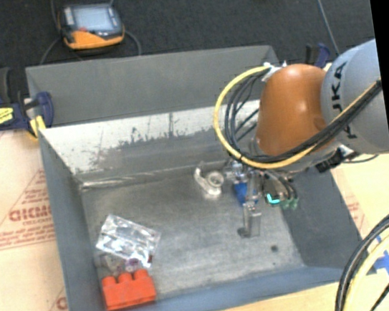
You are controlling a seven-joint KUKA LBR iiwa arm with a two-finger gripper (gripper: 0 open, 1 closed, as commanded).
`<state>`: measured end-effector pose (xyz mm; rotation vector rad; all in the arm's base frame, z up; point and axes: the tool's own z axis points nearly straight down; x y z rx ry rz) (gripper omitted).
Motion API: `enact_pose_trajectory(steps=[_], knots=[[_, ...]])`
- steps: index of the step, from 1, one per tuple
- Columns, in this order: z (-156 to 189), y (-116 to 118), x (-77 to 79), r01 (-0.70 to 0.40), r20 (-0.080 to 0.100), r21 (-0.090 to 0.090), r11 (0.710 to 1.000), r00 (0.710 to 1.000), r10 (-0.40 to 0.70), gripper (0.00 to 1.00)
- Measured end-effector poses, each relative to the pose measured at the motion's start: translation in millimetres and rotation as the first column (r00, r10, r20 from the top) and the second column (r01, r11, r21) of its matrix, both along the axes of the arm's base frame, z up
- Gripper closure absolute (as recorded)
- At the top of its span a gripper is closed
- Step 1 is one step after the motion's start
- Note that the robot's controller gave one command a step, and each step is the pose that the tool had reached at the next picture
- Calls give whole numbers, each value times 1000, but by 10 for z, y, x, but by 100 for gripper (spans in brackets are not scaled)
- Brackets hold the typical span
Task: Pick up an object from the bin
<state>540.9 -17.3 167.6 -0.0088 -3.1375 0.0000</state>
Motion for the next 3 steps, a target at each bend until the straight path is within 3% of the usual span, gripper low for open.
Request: enact_pose_trajectory(steps=[1, 2, 3], knots=[[-596, -631, 265, 49, 4, -2, 999, 999, -49, 0], [-963, -689, 582, 183, 12, 1, 983, 983, -183, 0], [-958, -693, 581, 181, 12, 0, 983, 983, -181, 100]])
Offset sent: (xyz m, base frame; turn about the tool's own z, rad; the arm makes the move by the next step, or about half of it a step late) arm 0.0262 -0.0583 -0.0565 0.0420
